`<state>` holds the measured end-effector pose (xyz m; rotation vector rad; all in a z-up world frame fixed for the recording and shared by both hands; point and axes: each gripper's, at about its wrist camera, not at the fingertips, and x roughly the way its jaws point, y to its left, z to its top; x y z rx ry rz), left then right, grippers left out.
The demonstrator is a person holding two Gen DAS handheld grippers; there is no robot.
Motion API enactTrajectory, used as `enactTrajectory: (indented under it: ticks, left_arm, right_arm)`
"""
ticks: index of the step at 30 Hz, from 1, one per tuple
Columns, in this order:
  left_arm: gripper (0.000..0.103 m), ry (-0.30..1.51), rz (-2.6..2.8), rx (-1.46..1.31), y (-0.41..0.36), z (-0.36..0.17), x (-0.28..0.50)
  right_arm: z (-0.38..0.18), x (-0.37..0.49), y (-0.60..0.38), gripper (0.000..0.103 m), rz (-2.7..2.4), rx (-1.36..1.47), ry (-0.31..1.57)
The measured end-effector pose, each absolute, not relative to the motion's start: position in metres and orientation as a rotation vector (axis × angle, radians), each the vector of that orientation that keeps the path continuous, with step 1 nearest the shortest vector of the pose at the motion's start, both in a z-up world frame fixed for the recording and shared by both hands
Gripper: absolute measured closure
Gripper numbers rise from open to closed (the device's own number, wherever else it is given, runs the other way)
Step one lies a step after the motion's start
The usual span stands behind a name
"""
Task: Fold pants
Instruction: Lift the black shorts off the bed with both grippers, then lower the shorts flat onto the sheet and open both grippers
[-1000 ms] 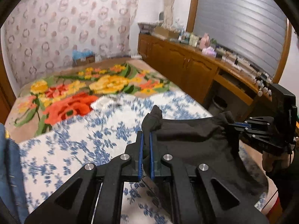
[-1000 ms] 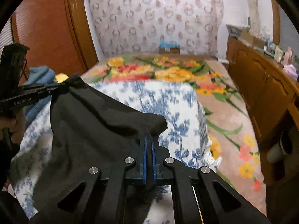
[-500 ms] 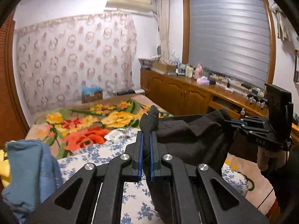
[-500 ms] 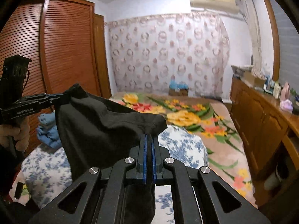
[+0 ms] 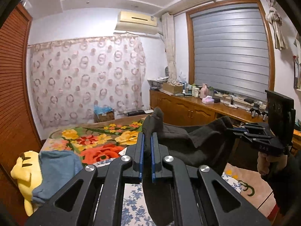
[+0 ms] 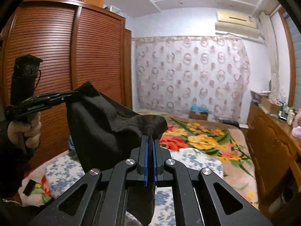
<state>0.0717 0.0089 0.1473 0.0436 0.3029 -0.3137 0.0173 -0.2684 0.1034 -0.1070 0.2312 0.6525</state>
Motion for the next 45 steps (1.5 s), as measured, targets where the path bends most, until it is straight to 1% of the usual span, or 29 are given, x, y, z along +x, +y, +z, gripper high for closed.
enactTrajectory:
  ticks: [3, 8, 12, 22, 30, 31, 32, 33, 34, 35, 36, 37, 38, 39, 42, 45]
  left_arm:
    - [0.096, 0.328, -0.285, 0.036, 0.018, 0.135, 0.083]
    - [0.096, 0.455, -0.224, 0.022, 0.030, 0.076, 0.144]
    - [0.096, 0.531, -0.194, 0.002, 0.032, 0.038, 0.178]
    - [0.096, 0.606, -0.150, 0.025, 0.030, 0.001, 0.241]
    - [0.096, 0.701, -0.117, 0.047, 0.024, -0.040, 0.284]
    - [0.094, 0.726, -0.114, 0.051, 0.023, -0.045, 0.290]
    - [0.090, 0.752, -0.110, 0.053, 0.023, -0.050, 0.294]
    - [0.088, 0.766, -0.113, 0.051, 0.023, -0.053, 0.296]
    - [0.087, 0.776, -0.118, 0.050, 0.022, -0.055, 0.297]
    - [0.082, 0.782, -0.121, 0.052, 0.022, -0.058, 0.296]
    - [0.074, 0.784, -0.124, 0.056, 0.021, -0.059, 0.295]
    - [0.069, 0.787, -0.127, 0.058, 0.020, -0.060, 0.293]
    - [0.061, 0.789, -0.131, 0.058, 0.020, -0.060, 0.293]
    - [0.056, 0.789, -0.139, 0.056, 0.021, -0.059, 0.295]
    - [0.056, 0.794, -0.159, 0.062, 0.017, -0.059, 0.294]
    - [0.055, 0.807, -0.167, 0.073, 0.013, -0.062, 0.296]
  right_arm:
    - [0.086, 0.034, -0.270, 0.099, 0.680, -0.107, 0.262]
    - [0.048, 0.094, -0.266, 0.099, 0.684, -0.120, 0.376]
    - [0.016, 0.148, -0.263, 0.099, 0.664, -0.129, 0.450]
    - [-0.013, 0.236, -0.265, 0.099, 0.629, -0.143, 0.532]
    - [-0.034, 0.290, -0.233, 0.099, 0.576, -0.177, 0.636]
    - [-0.031, 0.294, -0.219, 0.099, 0.567, -0.184, 0.652]
    - [-0.033, 0.300, -0.214, 0.099, 0.557, -0.190, 0.668]
    - [-0.032, 0.305, -0.208, 0.099, 0.548, -0.192, 0.679]
    - [-0.034, 0.312, -0.207, 0.095, 0.540, -0.191, 0.695]
    - [-0.029, 0.308, -0.199, 0.091, 0.529, -0.189, 0.704]
    - [-0.029, 0.311, -0.199, 0.090, 0.512, -0.186, 0.712]
    - [-0.025, 0.311, -0.198, 0.090, 0.505, -0.180, 0.714]
    - [-0.023, 0.309, -0.197, 0.090, 0.507, -0.171, 0.714]
    - [-0.021, 0.311, -0.195, 0.090, 0.510, -0.167, 0.714]
    - [-0.017, 0.313, -0.189, 0.088, 0.514, -0.168, 0.703]
    - [-0.021, 0.308, -0.185, 0.083, 0.525, -0.176, 0.705]
